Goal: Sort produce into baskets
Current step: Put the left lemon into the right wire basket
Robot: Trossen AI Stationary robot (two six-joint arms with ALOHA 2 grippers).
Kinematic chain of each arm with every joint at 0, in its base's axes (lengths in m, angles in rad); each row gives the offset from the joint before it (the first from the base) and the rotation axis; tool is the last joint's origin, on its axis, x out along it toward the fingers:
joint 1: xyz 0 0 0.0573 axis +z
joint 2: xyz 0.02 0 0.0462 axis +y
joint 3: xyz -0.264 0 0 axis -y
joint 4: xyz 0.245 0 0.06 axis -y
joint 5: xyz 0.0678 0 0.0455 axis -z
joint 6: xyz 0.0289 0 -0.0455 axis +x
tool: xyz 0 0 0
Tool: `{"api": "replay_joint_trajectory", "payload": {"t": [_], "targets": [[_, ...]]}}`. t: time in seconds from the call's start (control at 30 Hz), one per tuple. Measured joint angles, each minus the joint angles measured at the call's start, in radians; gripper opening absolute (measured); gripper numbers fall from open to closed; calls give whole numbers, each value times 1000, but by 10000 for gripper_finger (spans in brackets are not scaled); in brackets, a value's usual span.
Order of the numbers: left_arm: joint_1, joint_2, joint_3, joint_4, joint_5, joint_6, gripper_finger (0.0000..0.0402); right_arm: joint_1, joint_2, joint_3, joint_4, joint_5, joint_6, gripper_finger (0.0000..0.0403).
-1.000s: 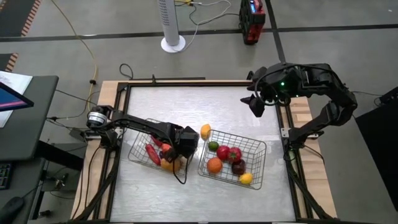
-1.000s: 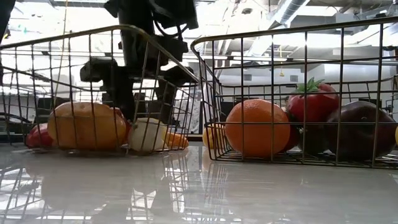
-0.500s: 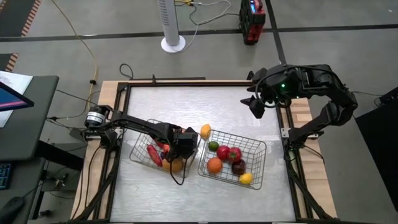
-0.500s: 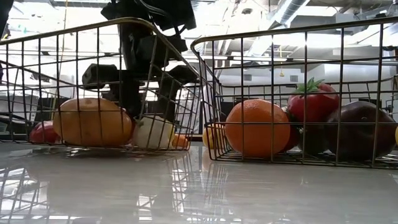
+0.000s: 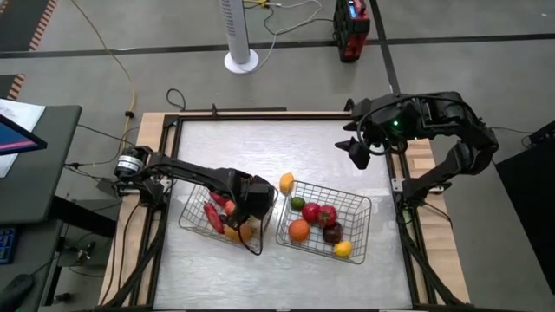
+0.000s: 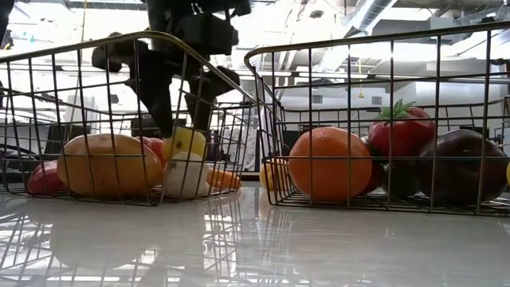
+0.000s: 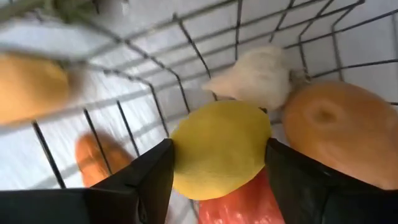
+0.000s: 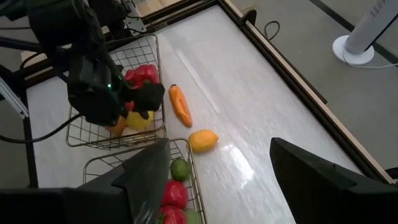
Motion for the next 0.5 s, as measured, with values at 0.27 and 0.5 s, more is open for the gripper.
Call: {"api": "replay_joint_trajectory", "payload": {"t": [0.27,0.5], "targets": [[-1,-1,155,-228,77,-178,218,11,0,0,0,0,-51,302],[0,-2,359,-234,74,-304,218,7,-3,0,-18,0,-123,302]]}}
